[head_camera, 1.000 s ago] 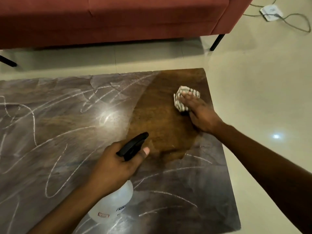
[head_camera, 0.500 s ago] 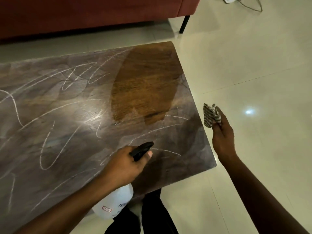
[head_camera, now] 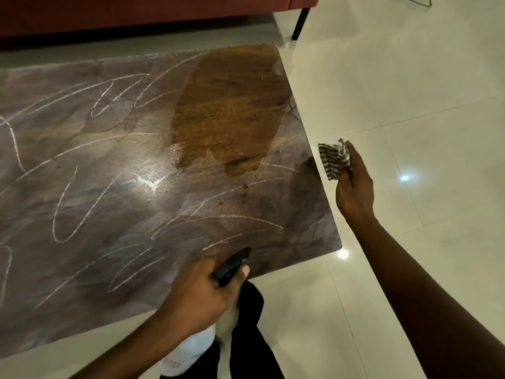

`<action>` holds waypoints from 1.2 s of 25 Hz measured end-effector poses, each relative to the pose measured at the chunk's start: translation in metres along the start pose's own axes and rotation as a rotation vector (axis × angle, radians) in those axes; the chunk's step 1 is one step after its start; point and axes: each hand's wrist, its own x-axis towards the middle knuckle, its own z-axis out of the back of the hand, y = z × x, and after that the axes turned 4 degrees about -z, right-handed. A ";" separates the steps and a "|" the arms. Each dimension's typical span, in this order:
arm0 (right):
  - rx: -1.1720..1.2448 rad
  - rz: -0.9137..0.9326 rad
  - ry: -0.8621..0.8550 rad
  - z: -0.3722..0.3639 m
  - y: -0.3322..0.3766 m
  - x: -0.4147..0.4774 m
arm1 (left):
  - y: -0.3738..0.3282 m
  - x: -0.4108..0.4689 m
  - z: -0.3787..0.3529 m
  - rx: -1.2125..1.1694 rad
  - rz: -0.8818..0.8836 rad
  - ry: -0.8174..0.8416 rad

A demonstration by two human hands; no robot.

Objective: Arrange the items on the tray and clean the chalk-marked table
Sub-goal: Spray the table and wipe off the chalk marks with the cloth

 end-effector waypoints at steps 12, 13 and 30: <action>0.038 -0.027 0.003 0.020 -0.038 -0.034 | -0.051 0.045 -0.030 -0.113 -0.028 -0.145; 0.035 -0.002 0.008 0.017 -0.032 -0.029 | -0.057 0.056 -0.028 -0.121 -0.020 -0.173; -0.643 0.563 0.490 -0.081 0.072 0.122 | -0.015 0.035 0.043 -0.207 -0.045 -0.217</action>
